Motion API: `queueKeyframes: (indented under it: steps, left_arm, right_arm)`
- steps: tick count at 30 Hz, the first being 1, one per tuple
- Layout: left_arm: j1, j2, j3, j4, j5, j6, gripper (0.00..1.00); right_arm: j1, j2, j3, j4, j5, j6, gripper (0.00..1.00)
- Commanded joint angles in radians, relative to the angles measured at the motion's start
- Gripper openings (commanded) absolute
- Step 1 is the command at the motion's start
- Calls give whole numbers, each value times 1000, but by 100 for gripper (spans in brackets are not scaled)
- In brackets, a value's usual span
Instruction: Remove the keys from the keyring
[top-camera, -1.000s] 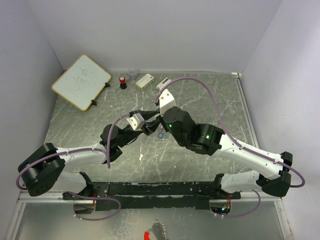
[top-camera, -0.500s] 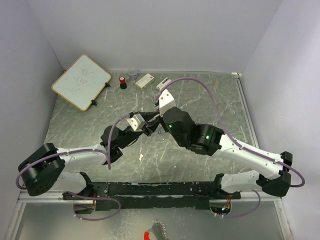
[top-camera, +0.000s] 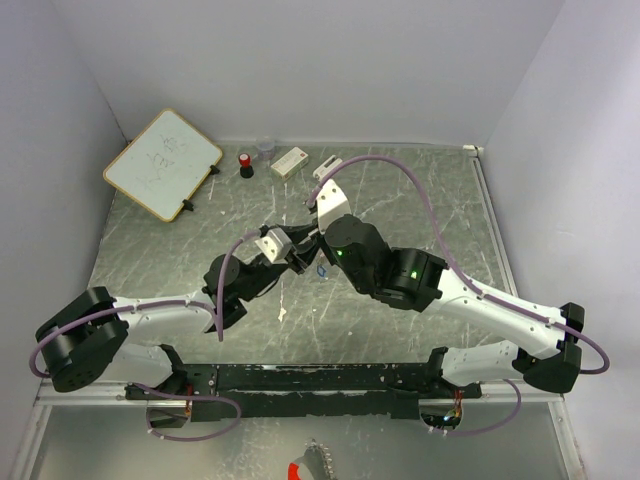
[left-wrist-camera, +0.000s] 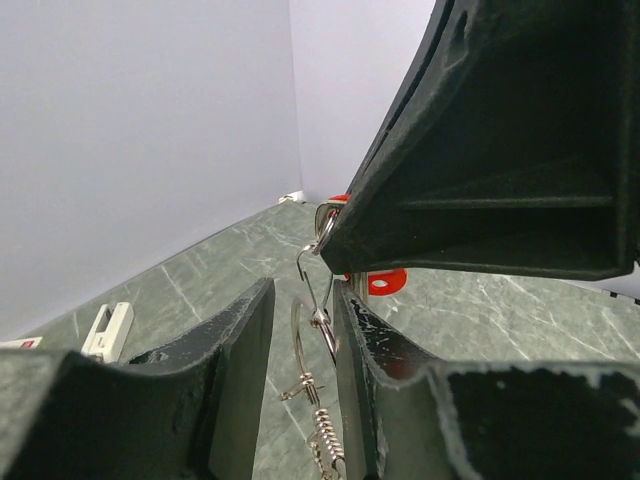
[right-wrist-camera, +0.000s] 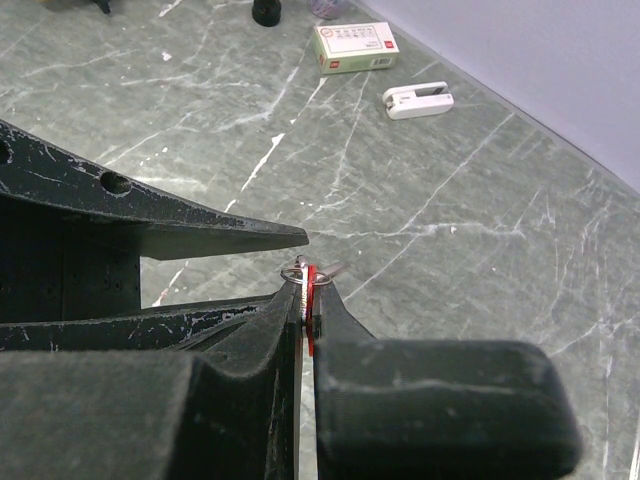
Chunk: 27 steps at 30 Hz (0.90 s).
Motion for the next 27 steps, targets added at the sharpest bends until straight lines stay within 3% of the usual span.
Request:
queueKeyframes:
  steps: [1,7,27]
  left_arm:
    - [-29,-18,25,16,3,-19,41]
    - [-47,-6,29,33,-6,-23,41]
    - [-71,14,-23,159,-21,11,21]
  right_arm:
    - [10,1,-12,53,3,-4,0]
    - [10,8,-16,56,-2,-7,0]
    - [11,7,-30,63,1,0,0]
